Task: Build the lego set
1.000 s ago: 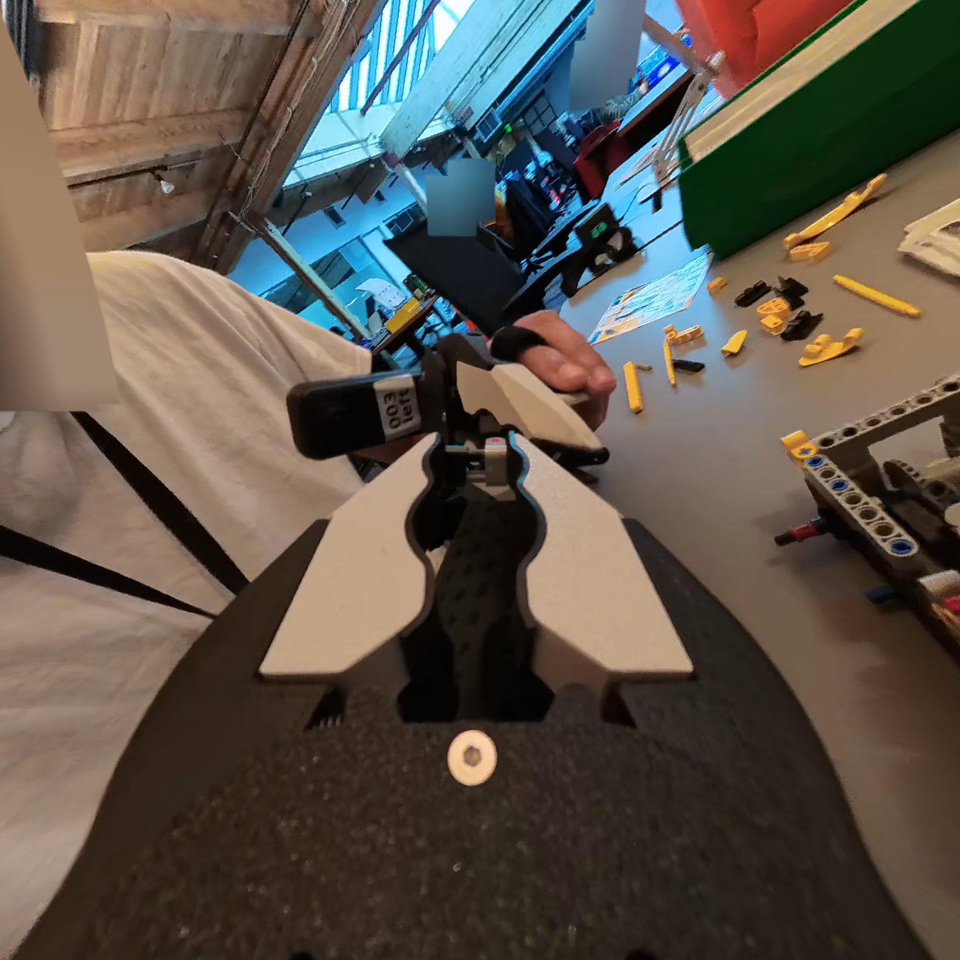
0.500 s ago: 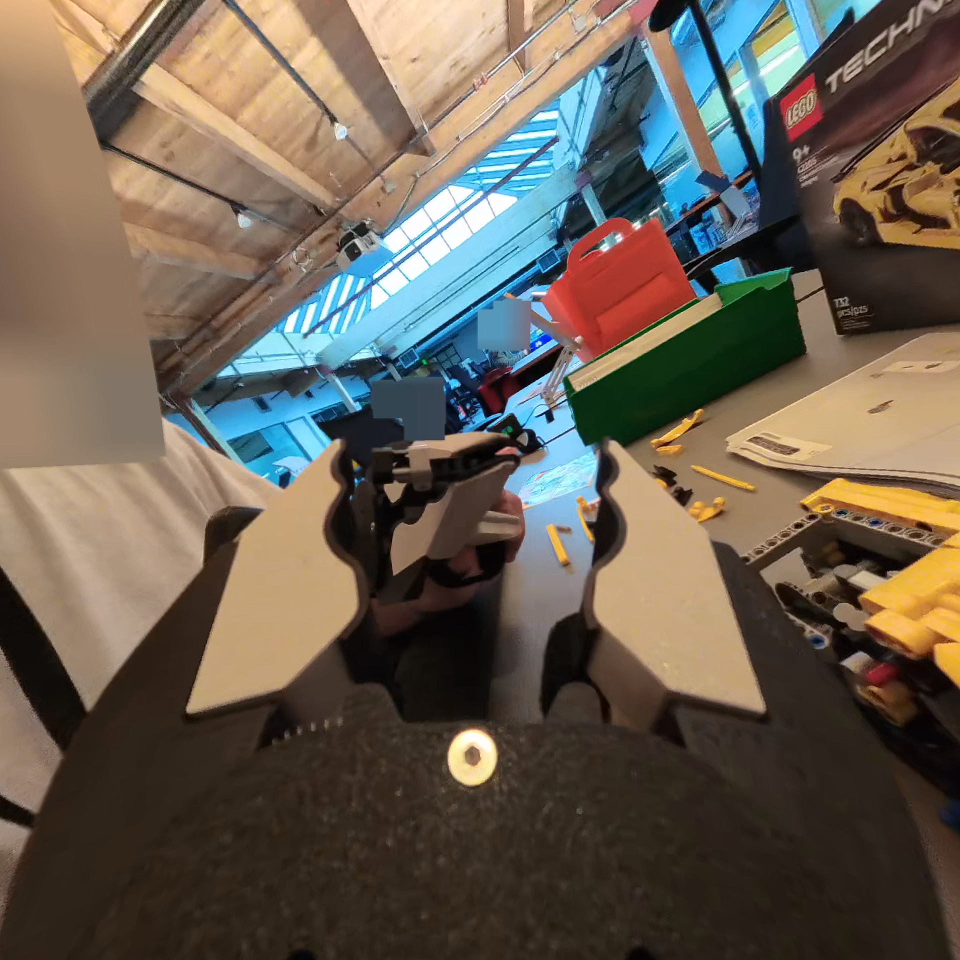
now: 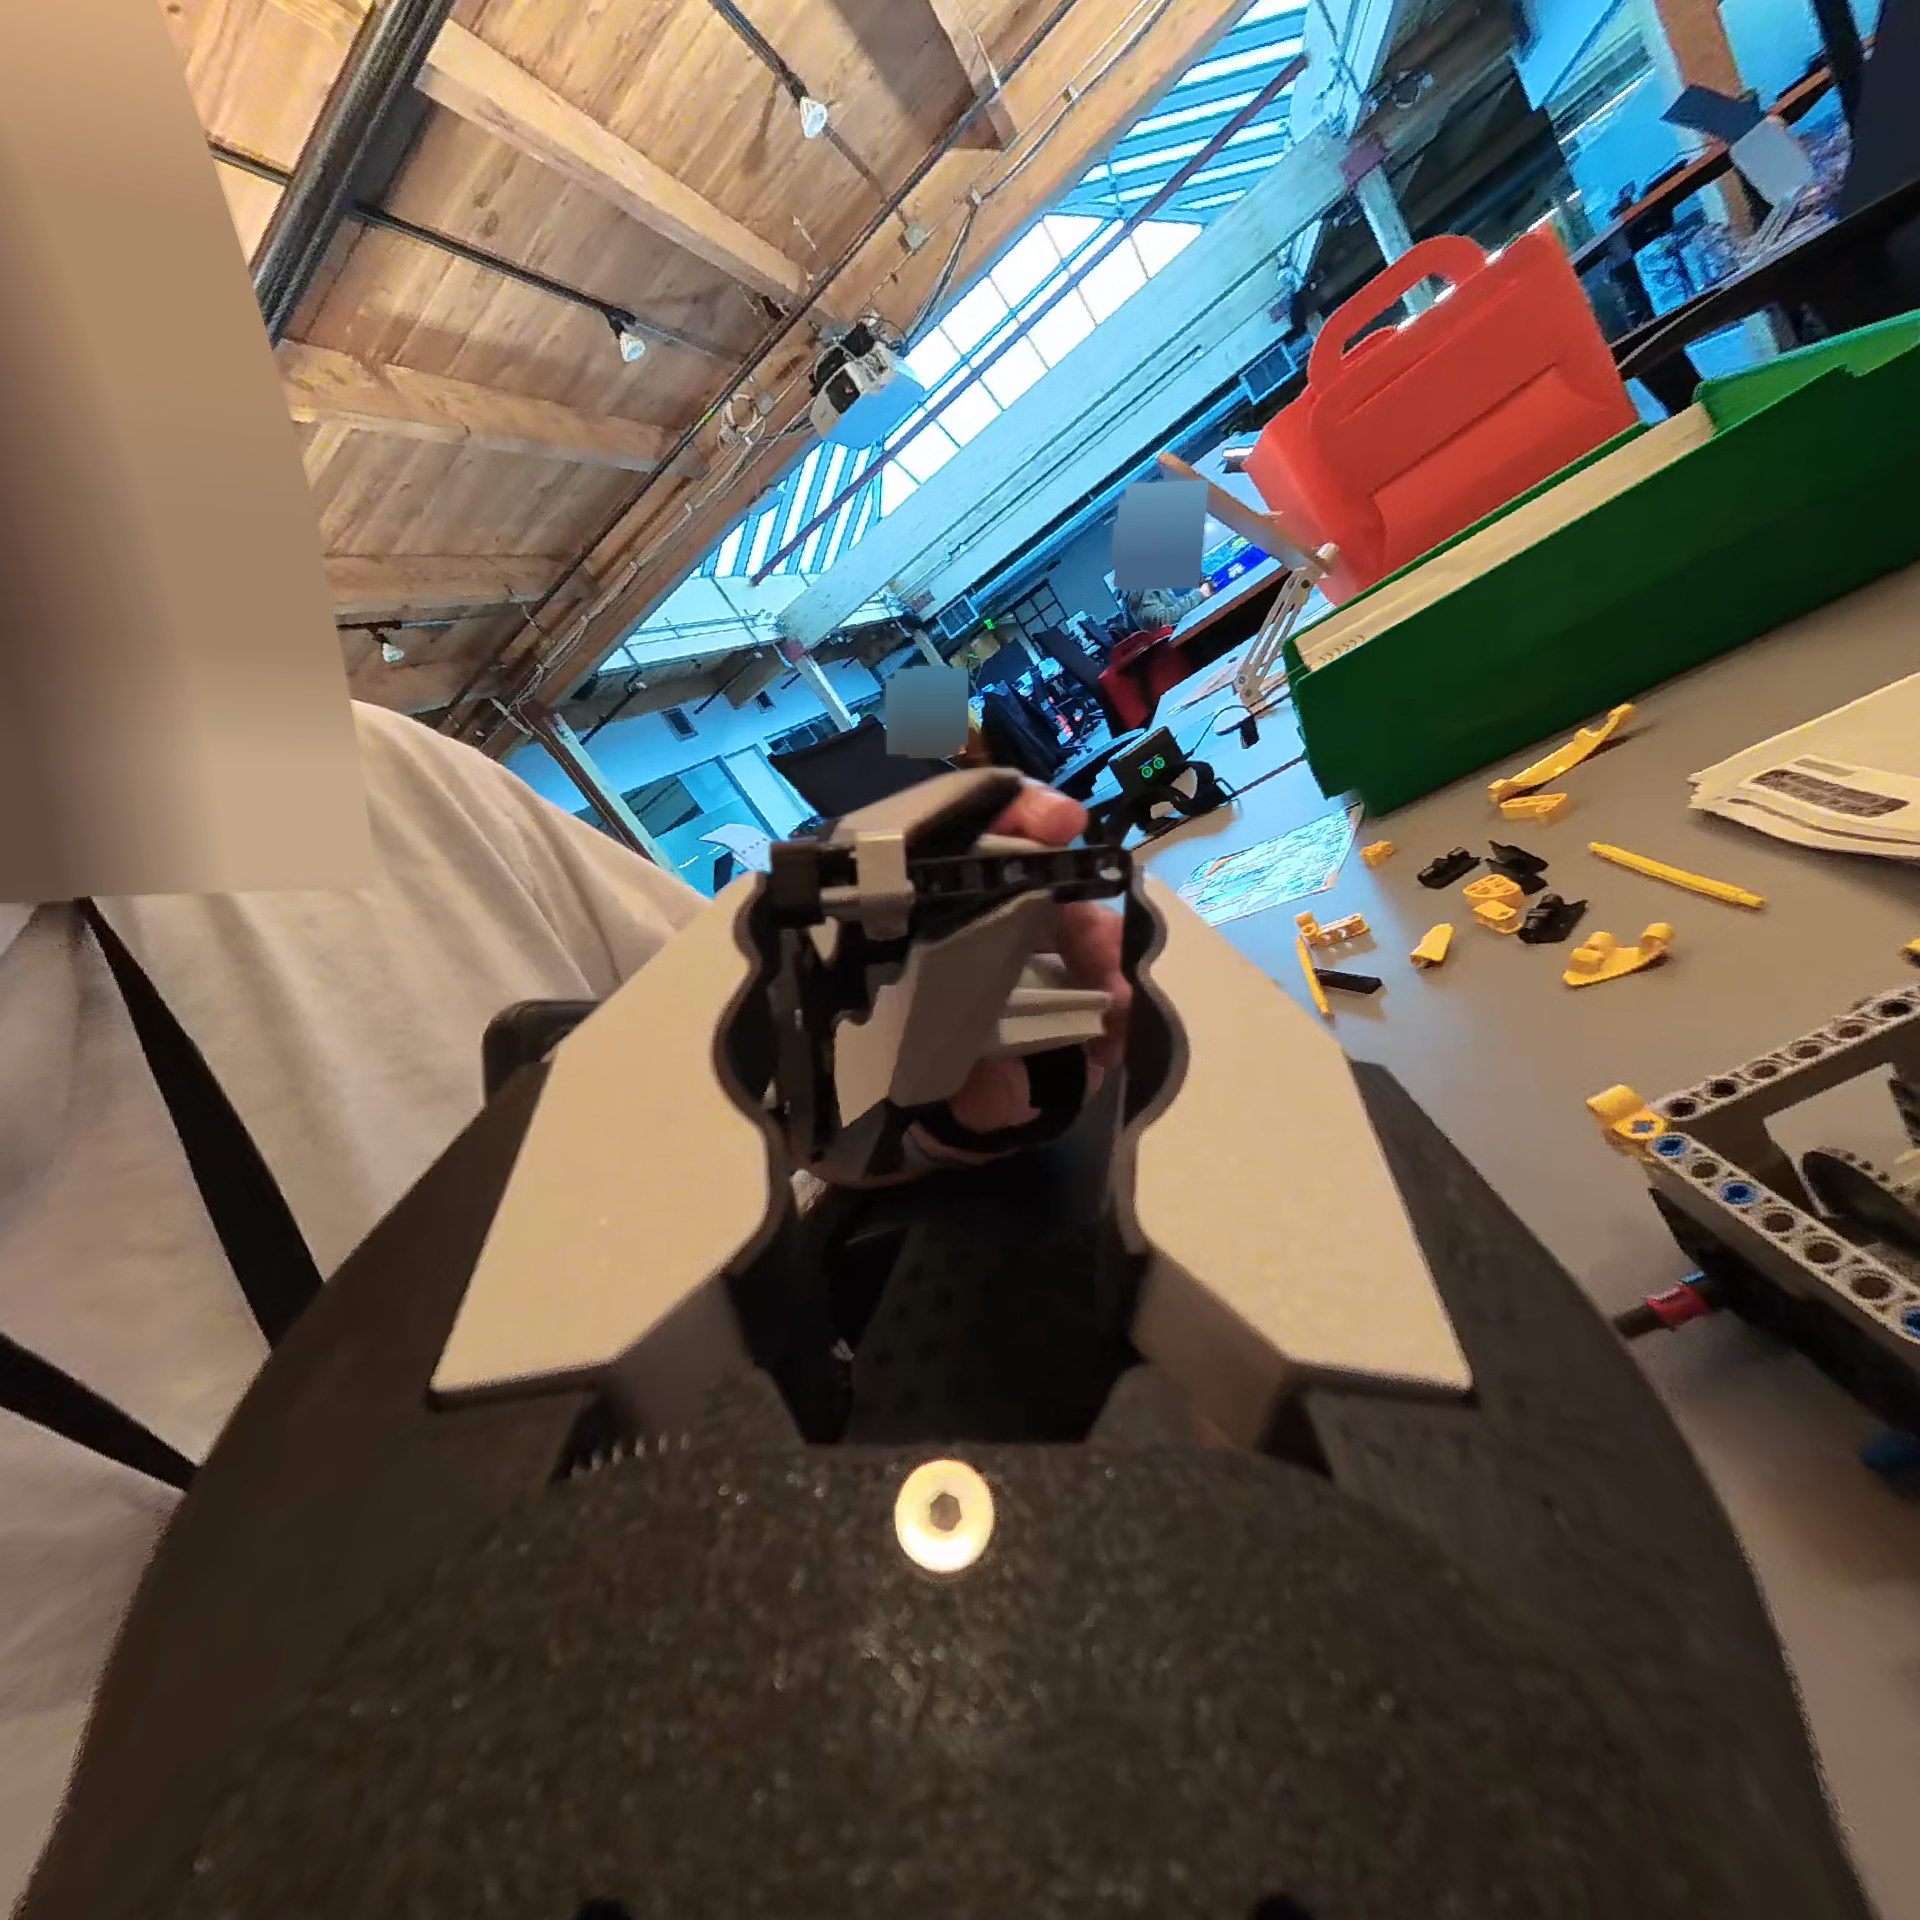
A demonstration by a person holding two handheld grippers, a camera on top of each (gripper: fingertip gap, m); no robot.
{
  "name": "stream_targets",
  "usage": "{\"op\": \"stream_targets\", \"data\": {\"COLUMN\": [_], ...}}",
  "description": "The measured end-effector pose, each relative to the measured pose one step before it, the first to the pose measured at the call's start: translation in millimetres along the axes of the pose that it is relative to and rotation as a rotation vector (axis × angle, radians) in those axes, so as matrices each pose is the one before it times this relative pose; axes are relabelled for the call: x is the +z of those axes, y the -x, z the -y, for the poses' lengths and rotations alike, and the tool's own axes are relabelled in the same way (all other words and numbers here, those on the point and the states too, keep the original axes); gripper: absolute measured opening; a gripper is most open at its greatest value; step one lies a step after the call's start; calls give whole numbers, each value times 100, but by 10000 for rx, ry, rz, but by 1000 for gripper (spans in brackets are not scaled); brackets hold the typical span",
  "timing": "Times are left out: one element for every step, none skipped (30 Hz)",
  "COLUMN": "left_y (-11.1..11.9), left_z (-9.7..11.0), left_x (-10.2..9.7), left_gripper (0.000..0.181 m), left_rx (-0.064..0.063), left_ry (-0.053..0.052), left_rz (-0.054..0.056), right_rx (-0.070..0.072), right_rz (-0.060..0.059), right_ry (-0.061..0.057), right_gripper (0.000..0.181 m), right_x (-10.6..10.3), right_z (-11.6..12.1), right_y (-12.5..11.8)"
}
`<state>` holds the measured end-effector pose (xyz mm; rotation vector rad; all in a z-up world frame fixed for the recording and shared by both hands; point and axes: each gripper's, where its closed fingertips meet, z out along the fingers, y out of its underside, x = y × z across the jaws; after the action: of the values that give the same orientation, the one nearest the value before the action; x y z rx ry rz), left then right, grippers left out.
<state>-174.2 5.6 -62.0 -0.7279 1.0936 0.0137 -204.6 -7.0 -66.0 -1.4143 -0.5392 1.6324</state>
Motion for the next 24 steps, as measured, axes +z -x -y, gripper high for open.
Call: {"op": "stream_targets", "data": {"left_y": [113,-121,-188,1,129,90,28,4,-30,-47,14,75,106,74,-19,-91,-50,-242,-316,-172,-112,24,143,124], "left_z": [364,119,-18,22,129,71,-50,-38,5,11,32,129,152,68,-54,-120,-31,81,34,10,-16,-27,25,89], "left_x": [-158,-37,-1,-29,-69,-25,8,18,9,27,32,-1,-21,-2,30,59,55,37,41,90,36,9,-10,-18], "left_gripper": [20,19,14,14,14,14,15,16,16,16,16,16,16,15,15,15,15,13,12,11,10,8,7,8], "left_rx": [84,73,96,153,146,54,77,191,193,138,132,84,26,10,-38,-101,-108,-71,41,123,40,-123,-239,-295], "left_ry": [-146,-43,-14,-27,-58,-18,51,32,0,31,31,-22,-53,-28,23,57,4,-19,39,35,-4,-30,-64,-97], "left_rz": [99,-15,-62,36,82,72,52,64,63,63,76,91,82,26,-64,-135,-110,-170,-107,11,16,11,-14,-64], "right_rx": [-48,32,-51,-47,-24,-22,-28,15,53,30,13,36,61,49,30,25,20,7,10,128,289,344,295,237], "right_rz": [1,61,-53,-29,61,34,-63,-47,-5,-30,-10,66,122,55,-31,-98,-51,-21,72,153,250,192,182,152], "right_ry": [68,68,-37,1,36,13,-10,-6,4,-5,-48,-33,-38,-37,-2,22,2,-18,10,-81,-150,-67,11,-166], "right_gripper": [65,64,64,64,64,64,65,65,65,65,65,65,65,64,65,65,65,65,69,72,76,76,75,73], "right_x": [-110,14,9,22,61,68,26,-2,3,3,22,56,44,31,-23,-86,-79,18,143,144,62,-16,-47,-125], "right_z": [-26,-95,-19,-20,-3,29,11,-14,-29,-31,33,21,42,36,-6,9,49,51,-55,33,173,58,-63,173], "right_y": [7,136,-37,-20,143,93,-94,-94,-30,-57,-5,123,186,114,-33,-160,-57,78,220,237,280,103,21,31]}}
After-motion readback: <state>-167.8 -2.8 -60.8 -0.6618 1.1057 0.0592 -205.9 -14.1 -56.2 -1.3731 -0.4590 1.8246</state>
